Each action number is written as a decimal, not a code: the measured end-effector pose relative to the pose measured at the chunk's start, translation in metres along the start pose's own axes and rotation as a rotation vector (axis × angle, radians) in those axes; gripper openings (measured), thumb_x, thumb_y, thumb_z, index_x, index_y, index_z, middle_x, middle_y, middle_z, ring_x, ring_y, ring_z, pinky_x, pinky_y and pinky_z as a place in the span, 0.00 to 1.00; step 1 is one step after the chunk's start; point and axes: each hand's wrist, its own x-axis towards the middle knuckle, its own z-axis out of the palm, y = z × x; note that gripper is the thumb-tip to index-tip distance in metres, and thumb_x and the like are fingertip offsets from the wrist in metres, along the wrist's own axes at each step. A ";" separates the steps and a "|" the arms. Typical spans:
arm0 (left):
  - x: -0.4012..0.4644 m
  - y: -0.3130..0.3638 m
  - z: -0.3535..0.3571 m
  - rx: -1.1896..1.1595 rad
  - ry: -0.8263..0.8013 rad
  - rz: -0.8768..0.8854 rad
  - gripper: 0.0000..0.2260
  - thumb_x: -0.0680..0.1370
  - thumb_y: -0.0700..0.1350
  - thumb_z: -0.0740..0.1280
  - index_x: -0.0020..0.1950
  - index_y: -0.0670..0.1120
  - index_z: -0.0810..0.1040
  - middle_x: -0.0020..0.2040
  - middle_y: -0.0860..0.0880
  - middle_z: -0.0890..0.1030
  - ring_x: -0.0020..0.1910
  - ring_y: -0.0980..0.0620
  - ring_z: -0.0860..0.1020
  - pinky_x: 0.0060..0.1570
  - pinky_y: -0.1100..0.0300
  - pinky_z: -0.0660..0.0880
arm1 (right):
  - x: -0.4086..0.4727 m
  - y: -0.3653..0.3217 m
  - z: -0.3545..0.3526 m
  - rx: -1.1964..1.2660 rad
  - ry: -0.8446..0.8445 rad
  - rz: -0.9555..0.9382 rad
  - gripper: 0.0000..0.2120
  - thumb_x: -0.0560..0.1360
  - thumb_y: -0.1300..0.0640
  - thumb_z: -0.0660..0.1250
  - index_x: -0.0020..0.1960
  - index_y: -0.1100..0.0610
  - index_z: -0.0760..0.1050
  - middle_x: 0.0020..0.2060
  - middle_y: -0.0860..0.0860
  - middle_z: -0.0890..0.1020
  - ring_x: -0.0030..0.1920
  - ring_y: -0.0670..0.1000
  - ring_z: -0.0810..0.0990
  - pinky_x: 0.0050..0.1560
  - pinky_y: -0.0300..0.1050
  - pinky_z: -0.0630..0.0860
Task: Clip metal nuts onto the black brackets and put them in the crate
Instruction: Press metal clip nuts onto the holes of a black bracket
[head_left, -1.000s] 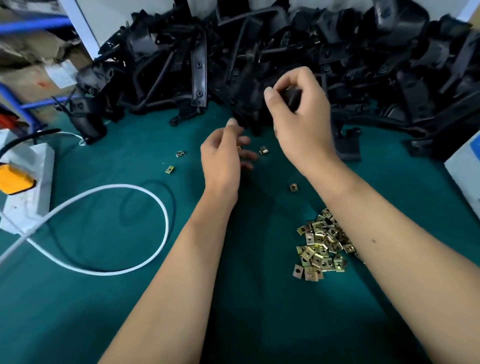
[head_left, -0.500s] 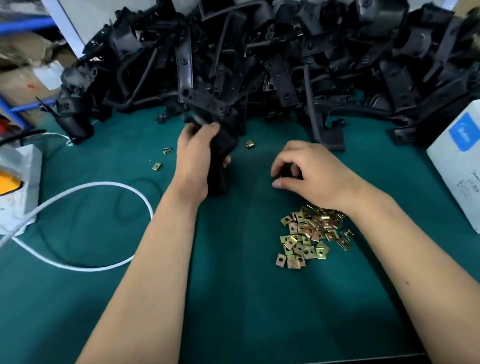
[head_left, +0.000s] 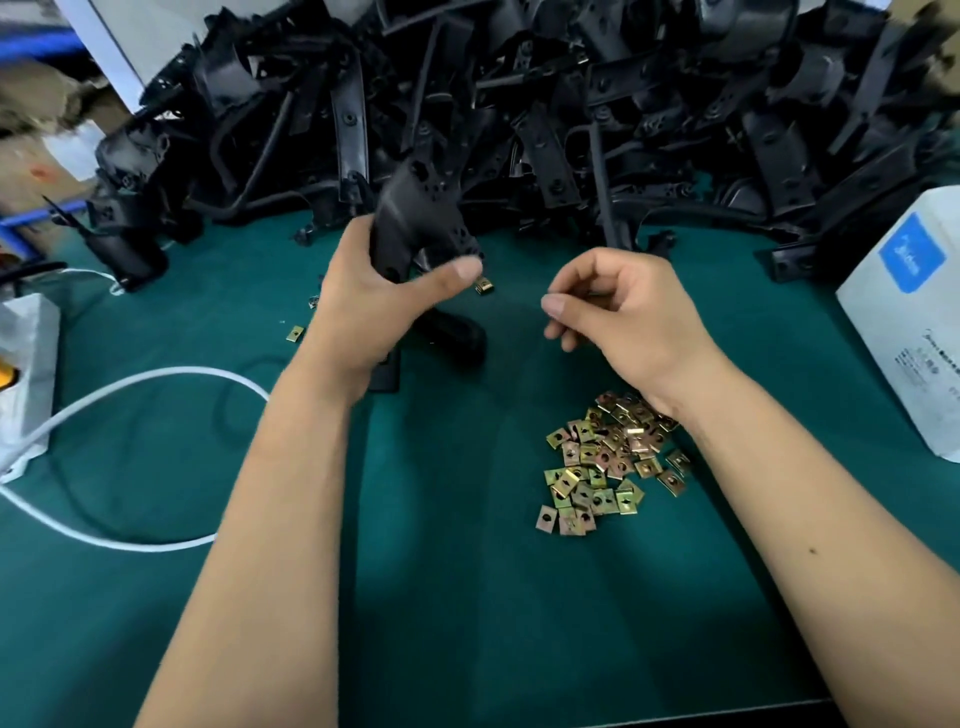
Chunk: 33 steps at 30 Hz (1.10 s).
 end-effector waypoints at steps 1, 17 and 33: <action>0.000 0.003 -0.004 -0.119 -0.086 -0.080 0.32 0.65 0.66 0.78 0.64 0.51 0.79 0.55 0.58 0.85 0.56 0.58 0.83 0.59 0.56 0.79 | 0.000 0.000 -0.001 0.077 -0.017 0.030 0.07 0.76 0.68 0.73 0.46 0.58 0.81 0.37 0.53 0.86 0.40 0.54 0.86 0.39 0.39 0.79; 0.015 0.001 -0.040 -1.041 0.638 0.079 0.07 0.86 0.38 0.59 0.52 0.42 0.76 0.44 0.48 0.81 0.42 0.53 0.79 0.46 0.61 0.77 | -0.011 -0.026 -0.012 -0.647 -0.684 0.042 0.07 0.68 0.48 0.82 0.43 0.41 0.85 0.44 0.38 0.80 0.51 0.41 0.79 0.53 0.40 0.75; -0.027 0.006 -0.001 -0.372 -0.844 -0.084 0.07 0.80 0.40 0.64 0.56 0.38 0.76 0.40 0.40 0.78 0.35 0.43 0.79 0.33 0.56 0.73 | -0.007 -0.026 -0.014 -0.569 -0.507 0.027 0.04 0.81 0.57 0.70 0.52 0.56 0.81 0.43 0.49 0.86 0.41 0.45 0.83 0.42 0.41 0.77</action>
